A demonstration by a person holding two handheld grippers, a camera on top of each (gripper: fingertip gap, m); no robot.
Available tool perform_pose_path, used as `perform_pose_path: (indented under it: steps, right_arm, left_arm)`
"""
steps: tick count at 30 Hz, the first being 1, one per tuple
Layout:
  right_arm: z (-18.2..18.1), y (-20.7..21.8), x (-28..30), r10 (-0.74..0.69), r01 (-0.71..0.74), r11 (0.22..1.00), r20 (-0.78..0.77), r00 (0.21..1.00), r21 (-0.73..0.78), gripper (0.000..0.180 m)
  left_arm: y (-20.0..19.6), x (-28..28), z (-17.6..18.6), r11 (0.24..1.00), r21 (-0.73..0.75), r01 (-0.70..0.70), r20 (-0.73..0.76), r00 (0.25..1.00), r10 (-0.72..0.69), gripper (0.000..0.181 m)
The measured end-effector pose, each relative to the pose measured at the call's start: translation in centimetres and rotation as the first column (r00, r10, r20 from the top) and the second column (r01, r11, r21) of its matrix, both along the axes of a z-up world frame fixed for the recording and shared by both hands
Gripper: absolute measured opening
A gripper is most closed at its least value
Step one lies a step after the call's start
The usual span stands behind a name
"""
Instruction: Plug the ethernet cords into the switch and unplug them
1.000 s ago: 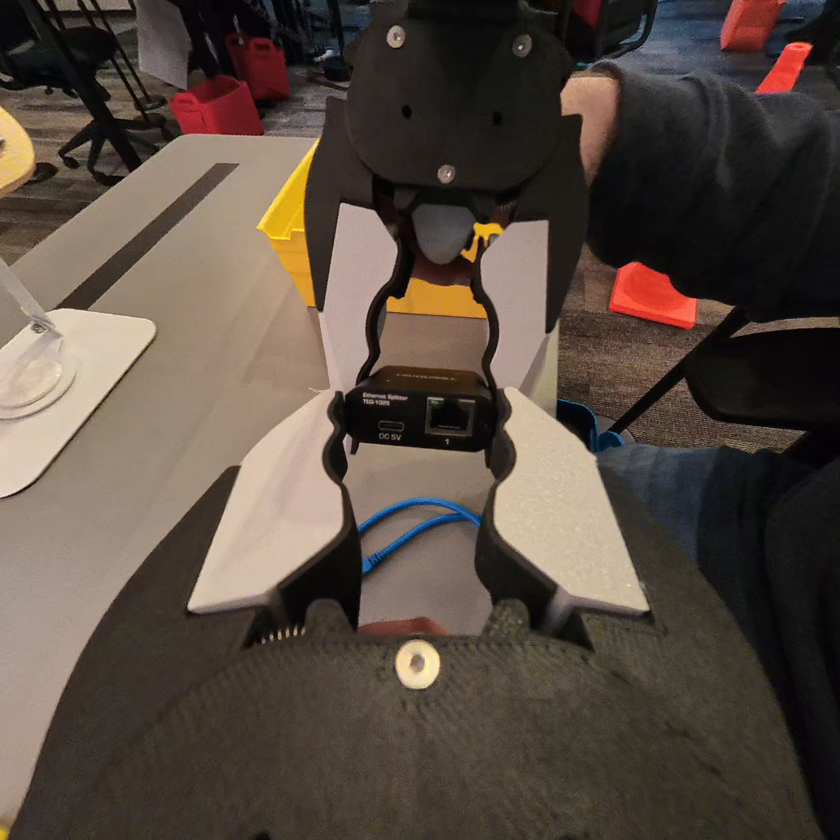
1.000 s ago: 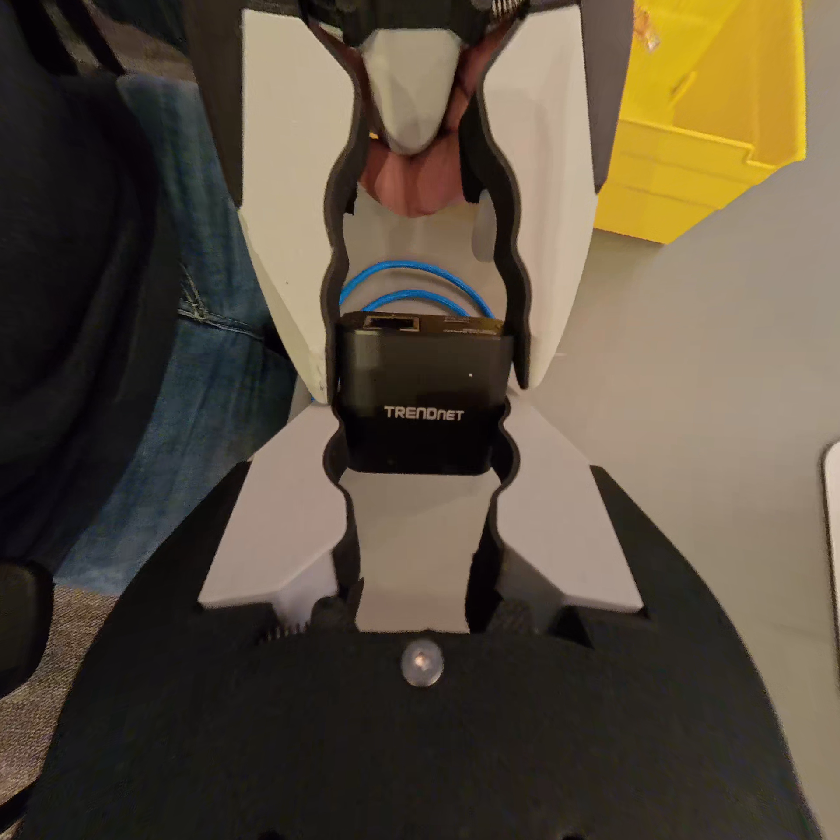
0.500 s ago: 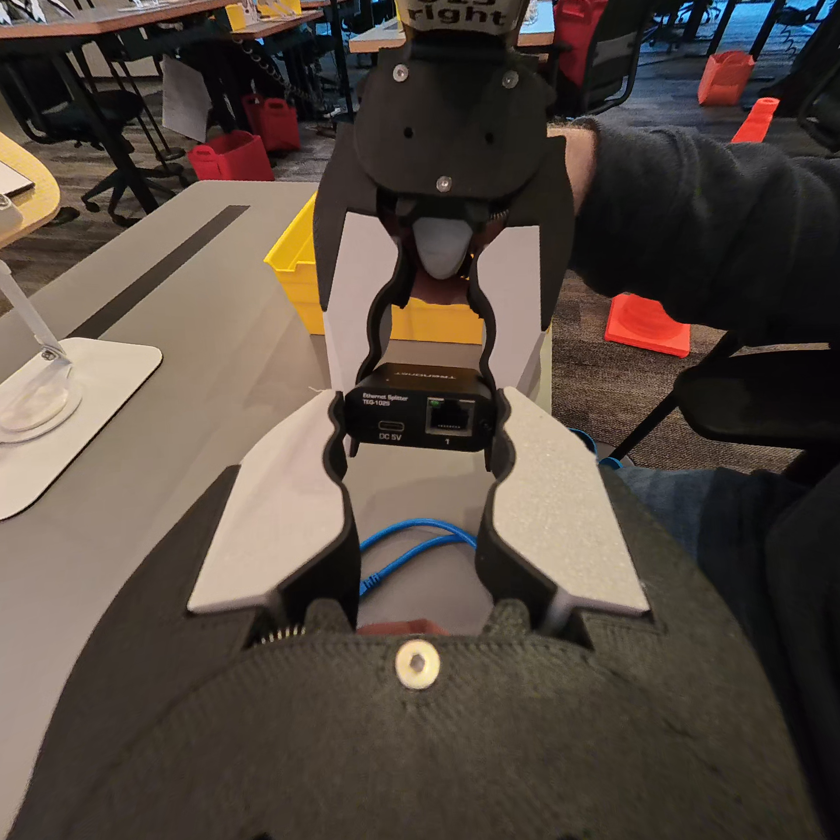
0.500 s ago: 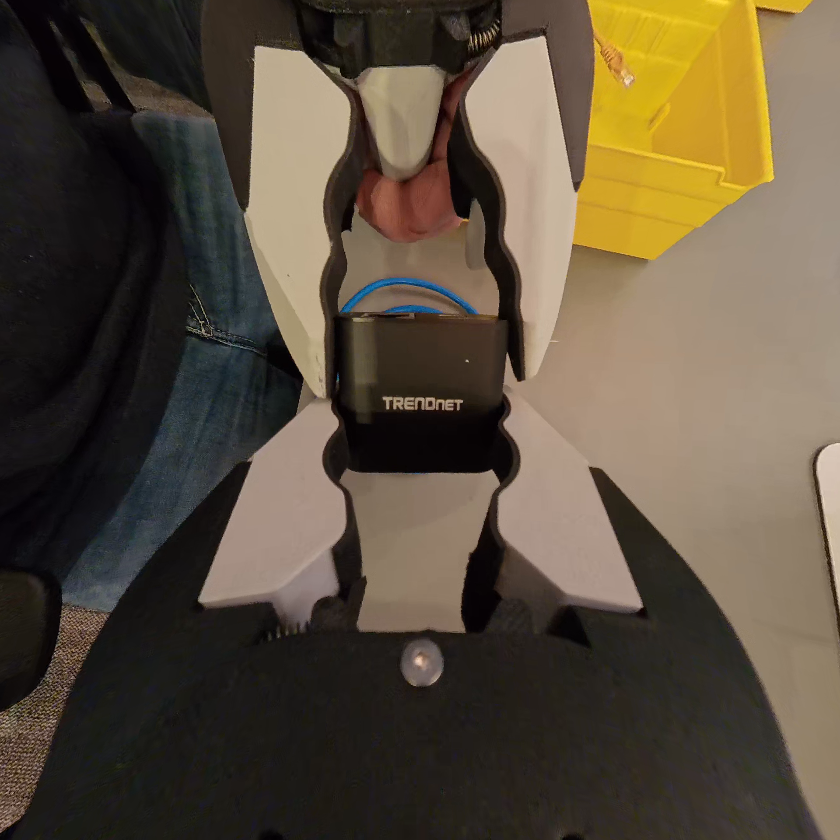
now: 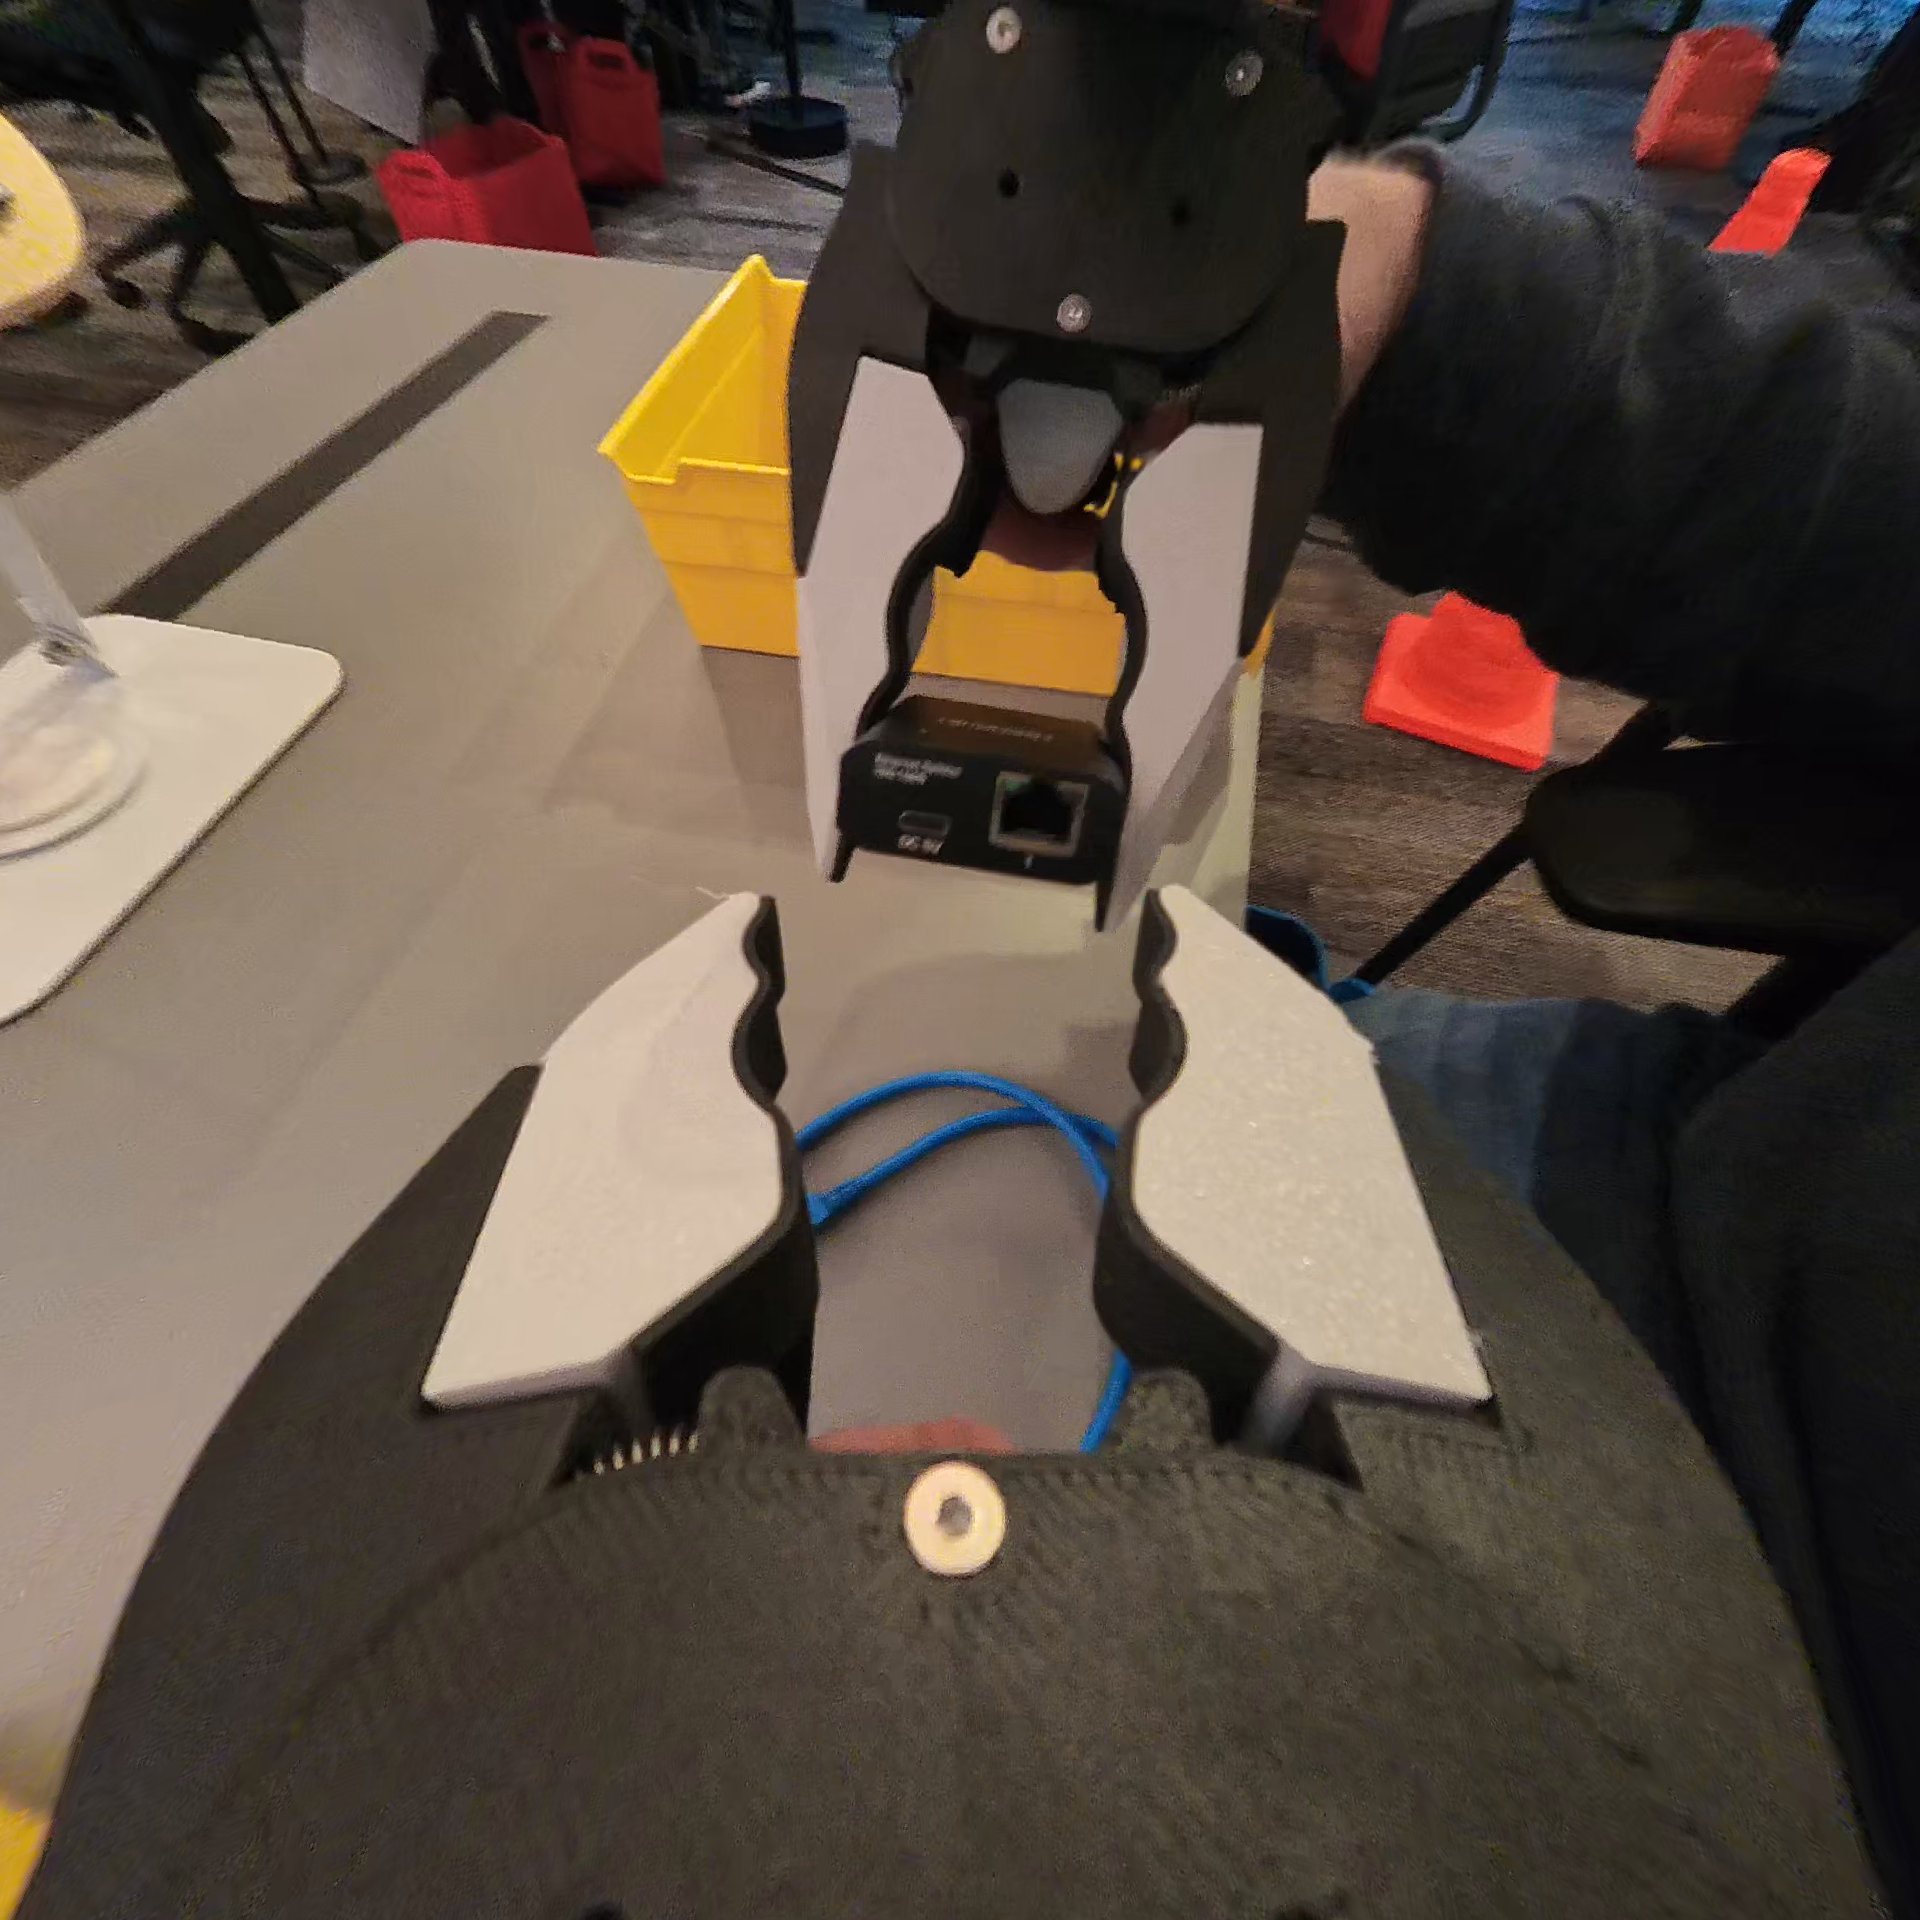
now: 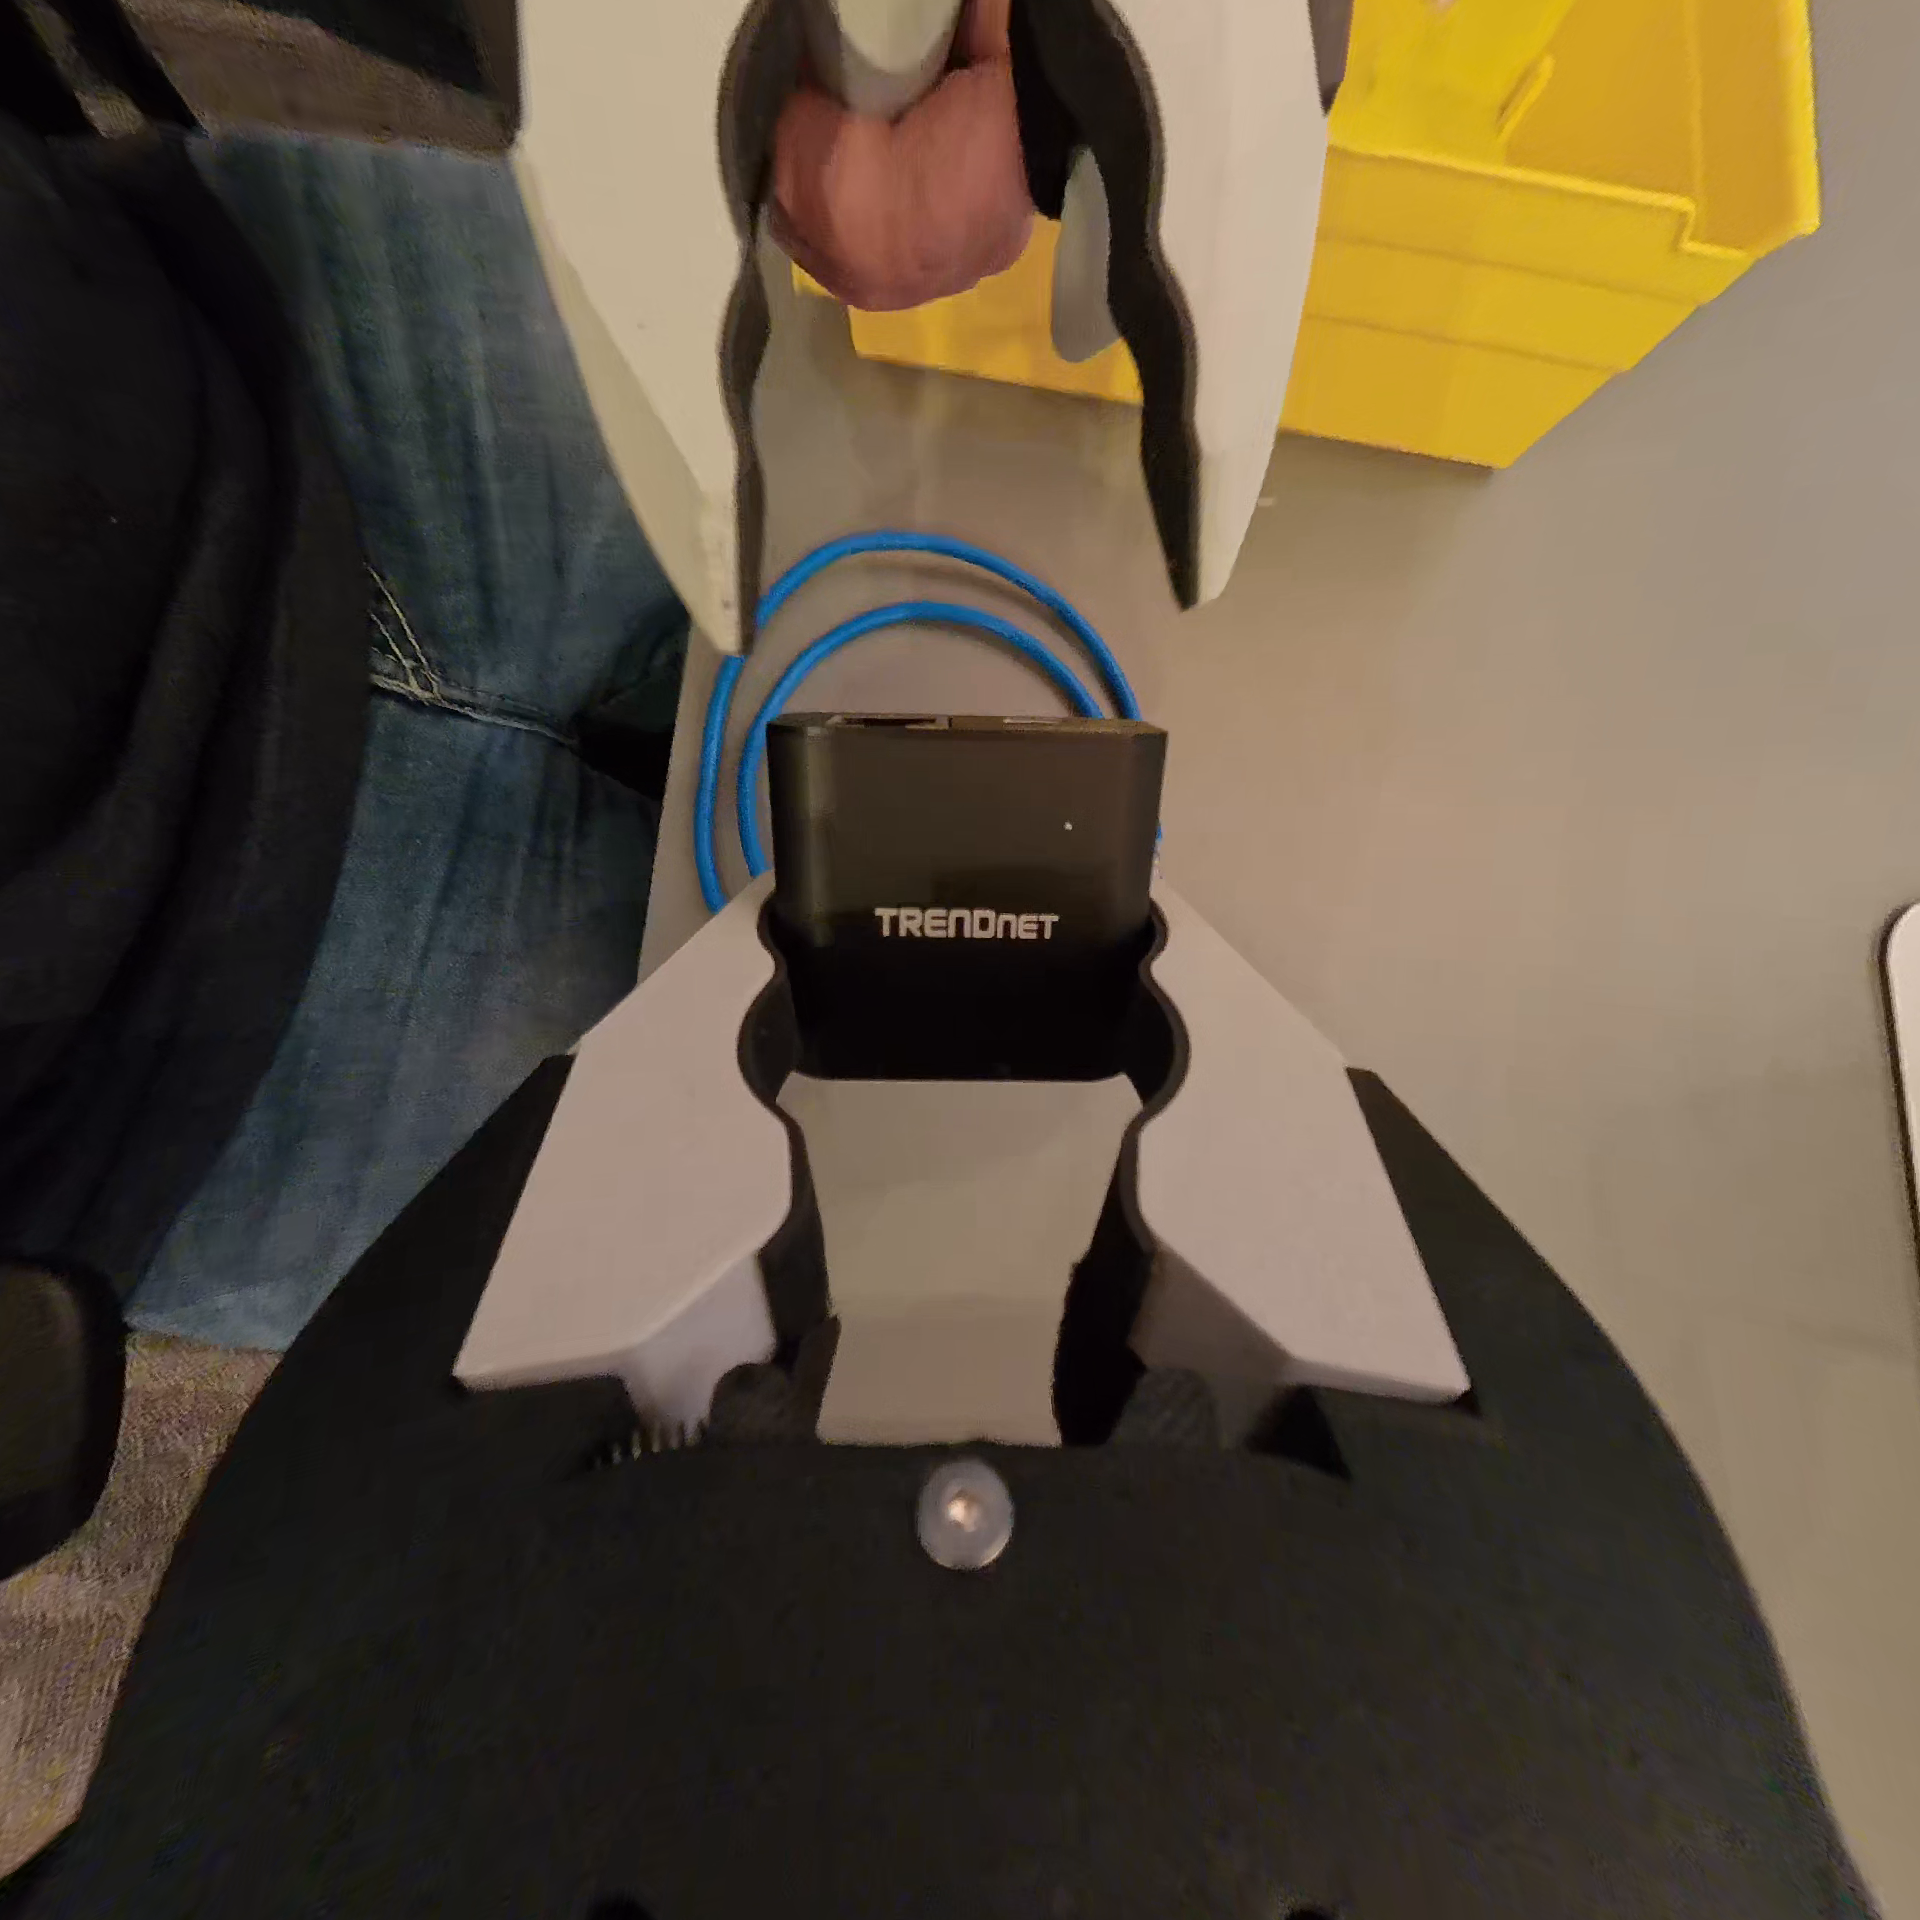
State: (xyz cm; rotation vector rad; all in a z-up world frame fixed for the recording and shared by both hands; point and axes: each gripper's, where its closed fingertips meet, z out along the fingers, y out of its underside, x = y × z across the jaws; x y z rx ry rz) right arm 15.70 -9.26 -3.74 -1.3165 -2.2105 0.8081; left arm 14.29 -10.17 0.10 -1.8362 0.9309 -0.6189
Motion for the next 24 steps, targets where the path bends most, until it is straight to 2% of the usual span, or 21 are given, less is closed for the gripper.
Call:
perform_pose_path:
  steps: [1,6,7,19,24]
  right_arm:
    - [-0.2,0.1,0.0,-0.003,0.002,1.0,0.022,1.0,0.024,0.06]
    - [-0.4,-0.9,-0.3,0.023,-0.026,0.999,0.063,0.998,0.042,0.06]
    - [-0.4,-0.9,-0.2,0.024,-0.027,0.999,0.072,0.997,0.047,0.06]
    - [-0.4,-1.3,-0.7,0.03,-0.041,0.993,0.104,0.994,0.109,0.061]
    - [-0.9,-0.8,-0.8,0.005,-0.025,0.986,0.119,0.993,0.166,0.061]
  left_arm:
    - [0.0,0.5,-0.2,1.0,-0.02,0.004,0.018,1.0,-0.003,0.065]
    - [0.3,1.8,-1.5,1.0,-0.01,0.024,-0.04,0.999,-0.025,0.067]
    - [0.2,2.0,-1.3,0.999,0.001,0.037,-0.031,0.999,-0.037,0.06]
    - [0.1,2.4,-0.5,0.997,0.073,0.035,0.008,0.999,-0.036,0.059]
    - [0.1,2.0,-0.9,1.0,0.005,0.025,0.019,1.0,-0.025,0.059]
